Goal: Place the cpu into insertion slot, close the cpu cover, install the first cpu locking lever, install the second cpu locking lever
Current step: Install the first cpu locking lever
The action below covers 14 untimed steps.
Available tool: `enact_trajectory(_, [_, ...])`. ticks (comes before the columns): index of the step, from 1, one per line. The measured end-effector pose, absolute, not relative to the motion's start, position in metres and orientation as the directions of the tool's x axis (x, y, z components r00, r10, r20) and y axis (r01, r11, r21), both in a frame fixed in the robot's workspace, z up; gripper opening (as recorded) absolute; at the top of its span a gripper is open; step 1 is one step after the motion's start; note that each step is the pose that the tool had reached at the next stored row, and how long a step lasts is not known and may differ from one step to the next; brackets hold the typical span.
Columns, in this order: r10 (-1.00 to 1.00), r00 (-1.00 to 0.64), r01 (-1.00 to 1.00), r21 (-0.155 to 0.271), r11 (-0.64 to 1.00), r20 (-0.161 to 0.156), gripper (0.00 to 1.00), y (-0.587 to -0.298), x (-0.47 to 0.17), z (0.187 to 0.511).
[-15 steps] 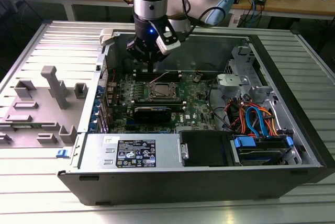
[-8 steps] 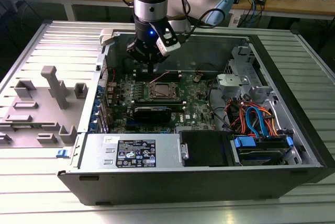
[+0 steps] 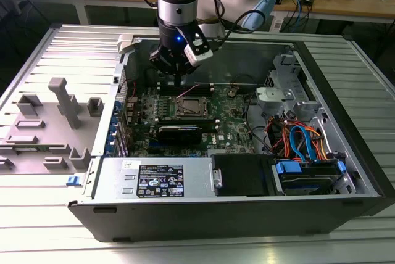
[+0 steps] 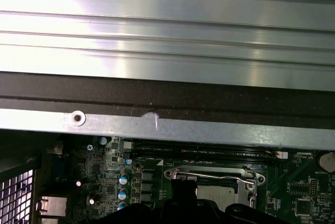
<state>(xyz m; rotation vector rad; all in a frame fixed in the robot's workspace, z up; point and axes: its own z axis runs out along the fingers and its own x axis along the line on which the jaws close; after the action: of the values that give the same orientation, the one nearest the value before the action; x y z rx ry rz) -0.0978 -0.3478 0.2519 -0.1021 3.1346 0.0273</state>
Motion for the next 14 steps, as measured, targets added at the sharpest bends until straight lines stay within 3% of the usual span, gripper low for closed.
enact_trajectory(14, [-0.065, -0.998, -0.065, 0.017, 0.998, -0.006, 0.11, -0.346, -0.090, 0.242])
